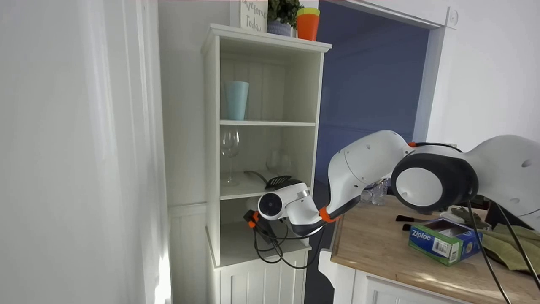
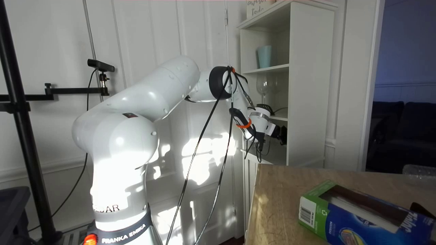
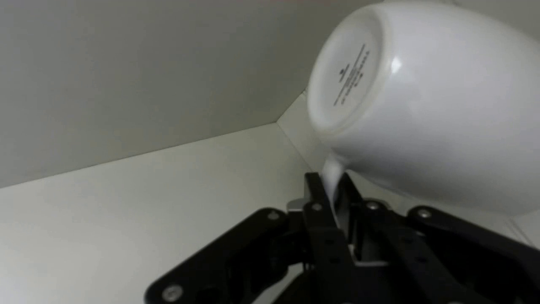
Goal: Remove the white mug from the bottom shelf and put it on the counter
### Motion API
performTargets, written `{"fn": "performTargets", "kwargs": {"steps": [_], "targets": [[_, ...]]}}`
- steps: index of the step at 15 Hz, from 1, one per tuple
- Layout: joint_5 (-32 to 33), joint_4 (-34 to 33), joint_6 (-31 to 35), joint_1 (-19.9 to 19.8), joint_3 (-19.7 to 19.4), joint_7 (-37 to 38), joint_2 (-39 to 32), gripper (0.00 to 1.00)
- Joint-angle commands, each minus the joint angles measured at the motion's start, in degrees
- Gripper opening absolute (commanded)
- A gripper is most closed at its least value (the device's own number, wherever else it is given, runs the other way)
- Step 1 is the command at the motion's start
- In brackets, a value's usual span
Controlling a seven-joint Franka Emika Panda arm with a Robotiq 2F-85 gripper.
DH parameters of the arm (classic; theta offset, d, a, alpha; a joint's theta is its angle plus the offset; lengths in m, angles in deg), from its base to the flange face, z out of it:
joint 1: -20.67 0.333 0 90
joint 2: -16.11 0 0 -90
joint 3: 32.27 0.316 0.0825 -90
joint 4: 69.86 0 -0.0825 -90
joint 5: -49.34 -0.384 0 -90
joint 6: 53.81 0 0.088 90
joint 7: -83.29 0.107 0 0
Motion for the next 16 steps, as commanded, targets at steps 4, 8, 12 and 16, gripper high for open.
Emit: {"fn": "performTargets", "kwargs": {"steps": [4,8,12,16], "targets": [[7.3,7.9,9.7,-1.9,-1.1,7.0,4.1,0.04],[5.4,4.0,15.8,-5.5,0.8,0.2,2.0,0.04],[9.2,5.6,22.2,-6.8,-0.3,1.9,3.1,0.04],[15.7,6.7,29.2,-7.4,-2.2,7.5,3.9,0.04]]}}
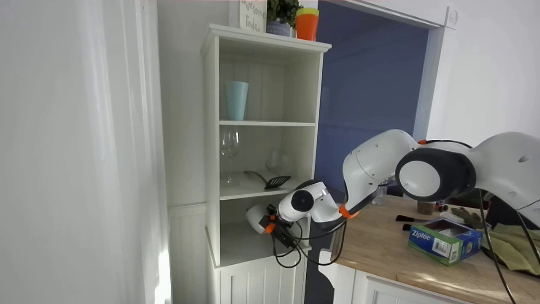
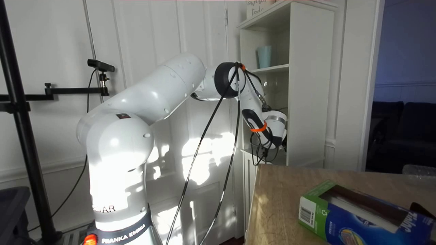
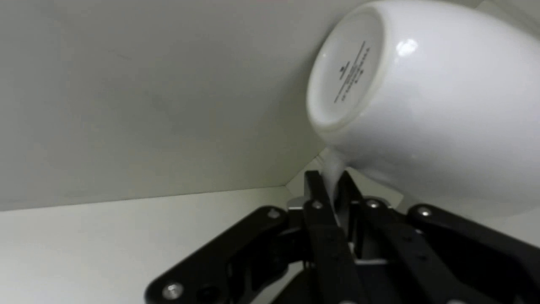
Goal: Remove the white mug from the bottom shelf and put it on the counter
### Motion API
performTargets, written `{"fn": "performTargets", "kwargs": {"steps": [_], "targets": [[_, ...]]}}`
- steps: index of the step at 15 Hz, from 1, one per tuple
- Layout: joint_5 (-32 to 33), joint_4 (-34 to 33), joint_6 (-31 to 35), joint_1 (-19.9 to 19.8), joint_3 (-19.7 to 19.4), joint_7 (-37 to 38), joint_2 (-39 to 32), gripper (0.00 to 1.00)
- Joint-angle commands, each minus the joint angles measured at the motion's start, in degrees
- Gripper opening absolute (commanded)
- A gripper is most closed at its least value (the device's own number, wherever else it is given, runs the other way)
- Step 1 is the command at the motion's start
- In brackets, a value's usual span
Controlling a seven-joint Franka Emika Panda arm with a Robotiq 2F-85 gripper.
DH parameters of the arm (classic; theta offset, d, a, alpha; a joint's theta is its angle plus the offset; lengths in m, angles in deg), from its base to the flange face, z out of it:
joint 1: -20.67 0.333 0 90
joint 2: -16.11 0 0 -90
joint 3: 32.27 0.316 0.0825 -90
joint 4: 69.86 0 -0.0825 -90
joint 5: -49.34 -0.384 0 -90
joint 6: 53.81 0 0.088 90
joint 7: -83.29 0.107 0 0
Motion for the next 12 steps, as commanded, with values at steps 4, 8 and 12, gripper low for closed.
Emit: {"fn": "performTargets", "kwargs": {"steps": [4,8,12], "targets": [[6.4,-1.8,9.6,-4.9,3.7,1.0,0.6,0.04],[10.2,-2.2,13.5,-7.2,6.5,0.8,0.4,0.04],[17.4,-0.7,15.1,-7.5,7.6,6.3,1.5,0.04]]}}
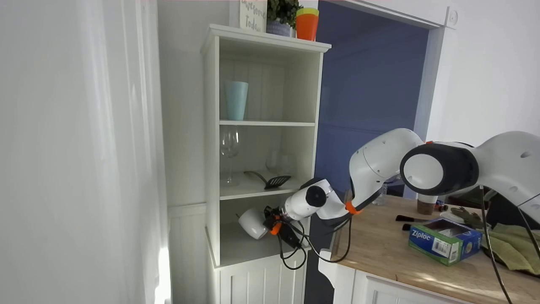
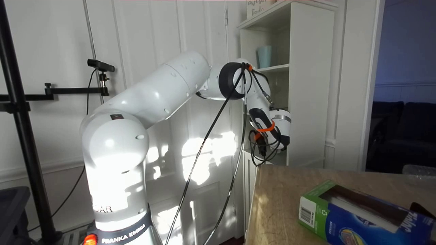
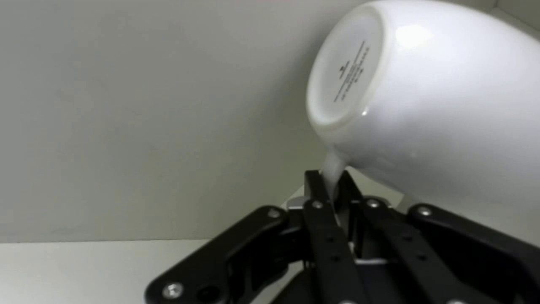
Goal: Remove the white mug from the bottom shelf and put it on the counter
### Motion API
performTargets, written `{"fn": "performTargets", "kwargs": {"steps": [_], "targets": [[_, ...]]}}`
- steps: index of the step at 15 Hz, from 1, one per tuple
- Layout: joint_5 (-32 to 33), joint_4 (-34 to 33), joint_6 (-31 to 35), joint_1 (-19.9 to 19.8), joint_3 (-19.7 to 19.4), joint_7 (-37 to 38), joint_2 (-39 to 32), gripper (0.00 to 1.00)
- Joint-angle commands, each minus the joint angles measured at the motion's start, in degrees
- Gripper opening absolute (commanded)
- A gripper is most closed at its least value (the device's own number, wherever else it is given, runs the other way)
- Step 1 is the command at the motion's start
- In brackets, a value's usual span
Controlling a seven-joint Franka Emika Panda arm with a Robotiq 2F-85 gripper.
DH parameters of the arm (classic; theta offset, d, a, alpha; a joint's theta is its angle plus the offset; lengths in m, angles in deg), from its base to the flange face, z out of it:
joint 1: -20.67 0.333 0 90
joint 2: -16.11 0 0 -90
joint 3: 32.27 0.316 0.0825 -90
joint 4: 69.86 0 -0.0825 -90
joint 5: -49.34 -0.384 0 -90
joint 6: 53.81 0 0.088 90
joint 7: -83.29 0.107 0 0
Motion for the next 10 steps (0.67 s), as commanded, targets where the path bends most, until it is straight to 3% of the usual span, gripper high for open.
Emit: {"fn": "performTargets", "kwargs": {"steps": [1,2,3,5,6,7,8,9,10], "targets": [[5.3,-0.2,1.8,-3.3,4.2,2.0,0.8,0.04],[5.8,0.1,1.5,-4.2,5.7,1.0,0.9,0.04],[10.2,0.8,2.2,-3.1,4.6,6.4,1.7,0.04],[8.7,1.7,0.5,-6.8,10.6,0.8,1.7,0.04],[14.2,2.1,1.7,-5.7,9.4,7.5,2.7,0.04],[11.3,2.8,0.1,-9.1,14.6,0.8,2.3,0.04],[13.4,3.2,0.1,-10.2,16.3,1.7,2.4,0.04],[18.3,3.7,0.9,-9.8,16.2,7.8,3.2,0.04],[15.3,5.1,-1.7,-13.3,21.2,0.9,2.7,0.04]]}}
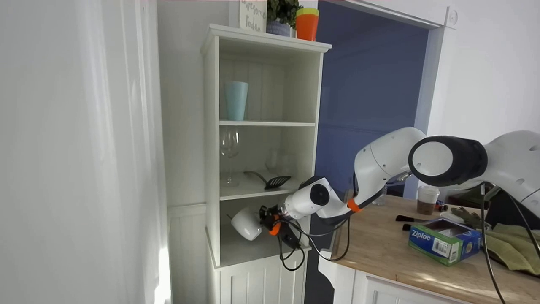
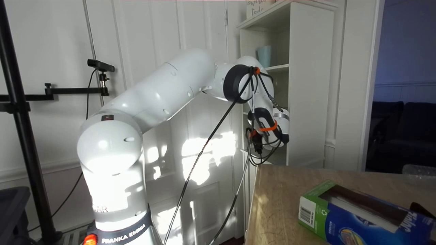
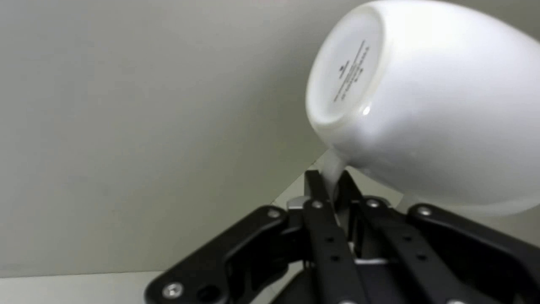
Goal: Remove the white mug from the bottom shelf and put it on the counter
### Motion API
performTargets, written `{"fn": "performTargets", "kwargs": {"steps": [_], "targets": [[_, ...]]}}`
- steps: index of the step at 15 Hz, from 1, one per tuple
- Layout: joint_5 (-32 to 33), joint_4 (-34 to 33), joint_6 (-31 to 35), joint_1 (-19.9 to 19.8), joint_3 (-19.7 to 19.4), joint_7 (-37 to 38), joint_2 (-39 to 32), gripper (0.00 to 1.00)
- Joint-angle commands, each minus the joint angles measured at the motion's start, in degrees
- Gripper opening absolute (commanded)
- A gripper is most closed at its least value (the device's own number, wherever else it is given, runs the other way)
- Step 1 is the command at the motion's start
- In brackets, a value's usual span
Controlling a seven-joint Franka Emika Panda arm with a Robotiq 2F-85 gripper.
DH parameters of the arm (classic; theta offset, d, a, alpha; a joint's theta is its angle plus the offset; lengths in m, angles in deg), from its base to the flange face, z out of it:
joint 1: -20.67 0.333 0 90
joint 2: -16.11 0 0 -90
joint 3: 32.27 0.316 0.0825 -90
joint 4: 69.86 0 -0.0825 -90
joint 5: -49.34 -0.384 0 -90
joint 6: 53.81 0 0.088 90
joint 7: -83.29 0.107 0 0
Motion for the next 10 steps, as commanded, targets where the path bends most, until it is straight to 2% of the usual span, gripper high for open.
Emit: {"fn": "performTargets", "kwargs": {"steps": [1,2,3,4,5,7,8,9,10], "targets": [[4.2,5.0,-2.6,-6.5,9.1,-0.1,2.6,0.04],[8.6,6.7,-2.7,-5.8,8.1,6.1,3.9,0.04],[6.1,9.1,-4.8,-8.8,11.9,0.8,3.8,0.04],[6.3,11.3,-5.8,-10.0,13.1,0.5,4.4,0.04],[9.9,13.4,-6.1,-9.6,12.2,5.7,6.0,0.04],[7.8,18.0,-8.9,-14.2,17.5,-0.2,6.3,0.05],[11.5,20.5,-9.0,-13.2,15.8,5.5,8.4,0.05],[11.8,22.8,-10.0,-15.2,17.9,5.0,9.2,0.05],[10.1,24.5,-12.2,-19.2,22.5,-0.1,8.3,0.05]]}}
